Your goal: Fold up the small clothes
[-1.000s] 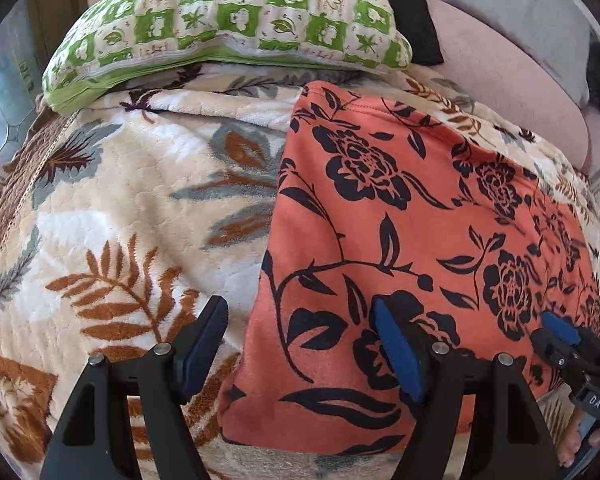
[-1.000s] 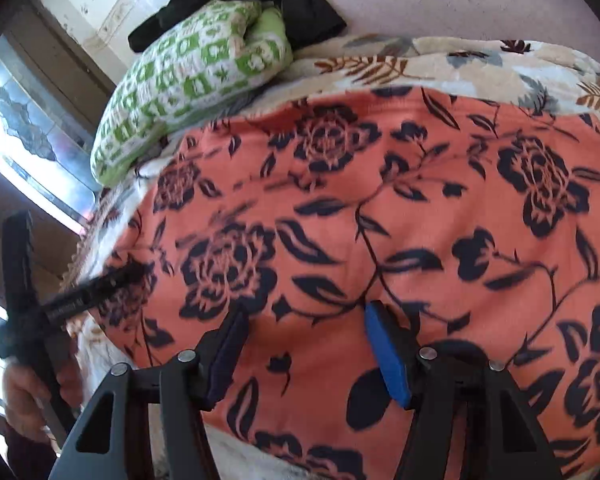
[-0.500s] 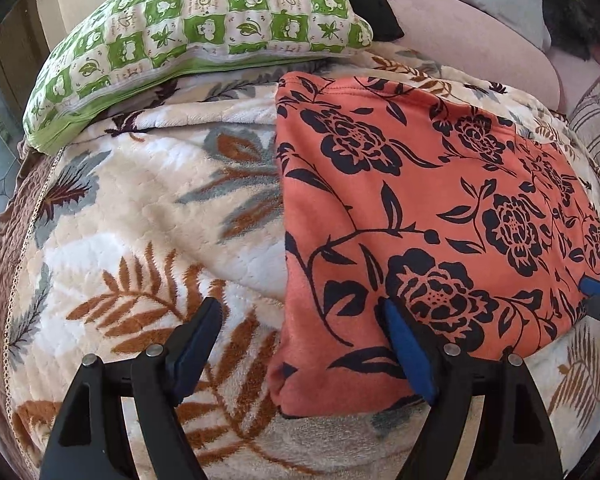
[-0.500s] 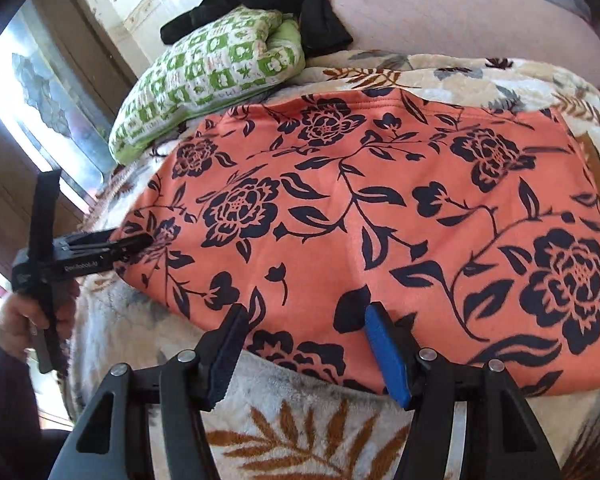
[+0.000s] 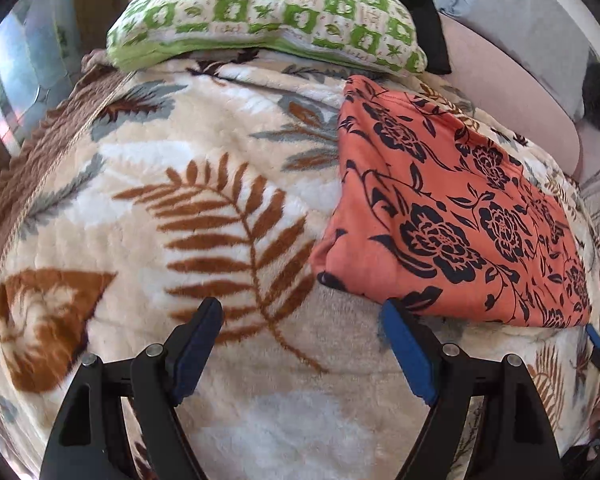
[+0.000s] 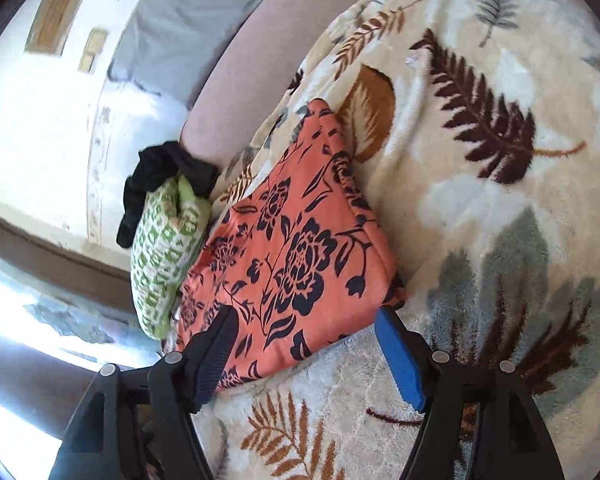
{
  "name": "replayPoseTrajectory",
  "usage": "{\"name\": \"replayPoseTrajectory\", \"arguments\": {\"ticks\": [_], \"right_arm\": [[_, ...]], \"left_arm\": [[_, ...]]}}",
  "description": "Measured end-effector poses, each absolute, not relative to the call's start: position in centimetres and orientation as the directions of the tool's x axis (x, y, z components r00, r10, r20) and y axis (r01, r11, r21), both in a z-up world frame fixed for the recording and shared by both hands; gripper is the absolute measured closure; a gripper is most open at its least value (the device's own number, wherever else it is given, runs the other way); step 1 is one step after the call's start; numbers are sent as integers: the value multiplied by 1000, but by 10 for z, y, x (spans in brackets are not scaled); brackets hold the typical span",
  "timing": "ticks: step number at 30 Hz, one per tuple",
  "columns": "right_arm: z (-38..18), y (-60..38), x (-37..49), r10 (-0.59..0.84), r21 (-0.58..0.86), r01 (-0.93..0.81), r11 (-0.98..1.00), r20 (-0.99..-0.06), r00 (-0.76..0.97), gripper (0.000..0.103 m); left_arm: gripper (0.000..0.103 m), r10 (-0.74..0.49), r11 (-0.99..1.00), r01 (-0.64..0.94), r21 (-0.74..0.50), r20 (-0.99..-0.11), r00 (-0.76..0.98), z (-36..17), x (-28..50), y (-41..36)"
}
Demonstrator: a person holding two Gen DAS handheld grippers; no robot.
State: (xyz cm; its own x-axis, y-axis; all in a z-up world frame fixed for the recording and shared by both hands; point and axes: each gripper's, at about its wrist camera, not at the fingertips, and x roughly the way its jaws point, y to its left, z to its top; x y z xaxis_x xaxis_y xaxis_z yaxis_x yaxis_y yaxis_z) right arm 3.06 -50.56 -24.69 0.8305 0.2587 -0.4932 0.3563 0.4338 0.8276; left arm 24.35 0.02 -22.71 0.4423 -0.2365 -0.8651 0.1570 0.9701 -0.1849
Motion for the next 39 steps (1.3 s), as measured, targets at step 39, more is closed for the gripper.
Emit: {"name": "replayPoseTrajectory", "arguments": {"ticks": [39], "right_arm": [[-279, -490, 77, 246, 851, 378, 366, -480, 842, 30]], "left_arm": [[32, -458, 846, 14, -533, -714, 530, -250, 276, -42]]}}
